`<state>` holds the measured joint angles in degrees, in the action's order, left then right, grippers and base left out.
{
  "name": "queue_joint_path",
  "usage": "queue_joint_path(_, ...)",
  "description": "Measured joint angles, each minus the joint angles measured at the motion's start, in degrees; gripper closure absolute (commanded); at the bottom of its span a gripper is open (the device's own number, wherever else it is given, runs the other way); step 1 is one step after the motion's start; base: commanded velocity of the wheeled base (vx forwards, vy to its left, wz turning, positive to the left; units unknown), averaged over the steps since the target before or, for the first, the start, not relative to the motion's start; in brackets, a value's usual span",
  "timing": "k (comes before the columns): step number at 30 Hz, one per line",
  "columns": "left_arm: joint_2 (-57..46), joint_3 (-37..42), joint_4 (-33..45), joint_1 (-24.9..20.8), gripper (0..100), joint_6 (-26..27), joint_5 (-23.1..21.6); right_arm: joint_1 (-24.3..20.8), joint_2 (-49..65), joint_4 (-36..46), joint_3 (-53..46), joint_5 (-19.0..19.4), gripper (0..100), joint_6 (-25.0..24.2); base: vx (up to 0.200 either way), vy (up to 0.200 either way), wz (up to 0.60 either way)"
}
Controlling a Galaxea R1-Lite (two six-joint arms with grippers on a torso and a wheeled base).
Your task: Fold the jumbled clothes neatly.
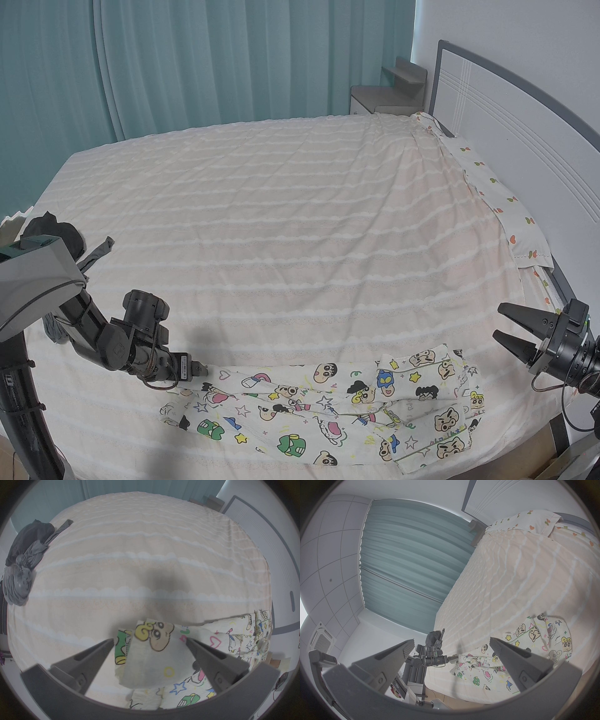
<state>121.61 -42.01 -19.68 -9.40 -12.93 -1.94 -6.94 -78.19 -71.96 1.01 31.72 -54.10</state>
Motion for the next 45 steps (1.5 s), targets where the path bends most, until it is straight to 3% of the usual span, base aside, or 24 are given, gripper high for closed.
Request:
queue_joint_path(14,-0.3,4.9,-1.1,1.4,0,0.7,-2.3,0.0,0.2,0.0,0.0,0.0,0,0.0,0.000,0.000,0.00)
queue_joint_path(30,4.0,6.9,-9.8,-1.1,0,0.0,-2.1,0.0,0.3,0.0,0.0,0.0,0,0.0,0.000,0.000,0.00)
queue_joint_path(31,4.1,7.0,-9.9,-1.3,100,0.1,-2.1,0.0,0.3,0.0,0.0,0.0,0,0.0,0.000,0.000,0.00)
queue_joint_path(45,3.4,10.0,-11.0,-2.0,100,0.2,-2.0,0.0,0.4,-0.1,0.0,0.0,0,0.0,0.000,0.000,0.00)
